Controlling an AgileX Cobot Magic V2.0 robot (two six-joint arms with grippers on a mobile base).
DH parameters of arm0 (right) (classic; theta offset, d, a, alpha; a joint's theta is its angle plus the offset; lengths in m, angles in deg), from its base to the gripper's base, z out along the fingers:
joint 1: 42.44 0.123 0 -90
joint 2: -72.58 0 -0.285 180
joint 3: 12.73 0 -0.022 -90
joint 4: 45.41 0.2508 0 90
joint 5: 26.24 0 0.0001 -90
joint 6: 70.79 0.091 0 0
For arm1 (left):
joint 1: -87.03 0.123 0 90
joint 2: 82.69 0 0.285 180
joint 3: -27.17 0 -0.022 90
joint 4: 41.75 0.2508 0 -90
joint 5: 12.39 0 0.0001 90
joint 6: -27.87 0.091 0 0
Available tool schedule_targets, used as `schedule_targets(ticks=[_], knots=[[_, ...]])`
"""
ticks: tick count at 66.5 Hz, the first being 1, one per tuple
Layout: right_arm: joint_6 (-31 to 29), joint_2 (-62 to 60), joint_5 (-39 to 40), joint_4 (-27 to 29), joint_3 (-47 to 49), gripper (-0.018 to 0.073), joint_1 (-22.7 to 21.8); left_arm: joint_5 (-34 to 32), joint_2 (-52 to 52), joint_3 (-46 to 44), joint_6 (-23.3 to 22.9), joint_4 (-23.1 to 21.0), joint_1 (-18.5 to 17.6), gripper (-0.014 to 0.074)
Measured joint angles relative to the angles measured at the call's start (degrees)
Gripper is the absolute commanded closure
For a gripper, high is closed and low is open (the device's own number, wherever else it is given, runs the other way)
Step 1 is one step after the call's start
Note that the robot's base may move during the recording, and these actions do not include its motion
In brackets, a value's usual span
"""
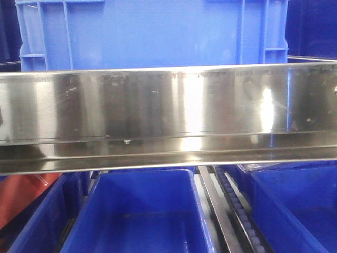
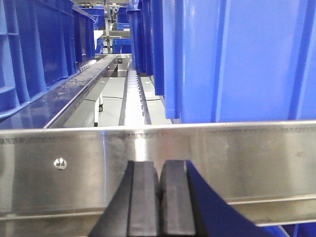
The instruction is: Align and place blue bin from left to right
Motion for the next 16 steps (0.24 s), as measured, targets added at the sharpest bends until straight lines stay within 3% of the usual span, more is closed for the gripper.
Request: schedule_targets(ticks=[16], knots=[[0.0,0.0,0.0,0.0,0.0,0.0721,0.0,0.0,0.0,0.0,0.0,0.0,0.0,0.0707]])
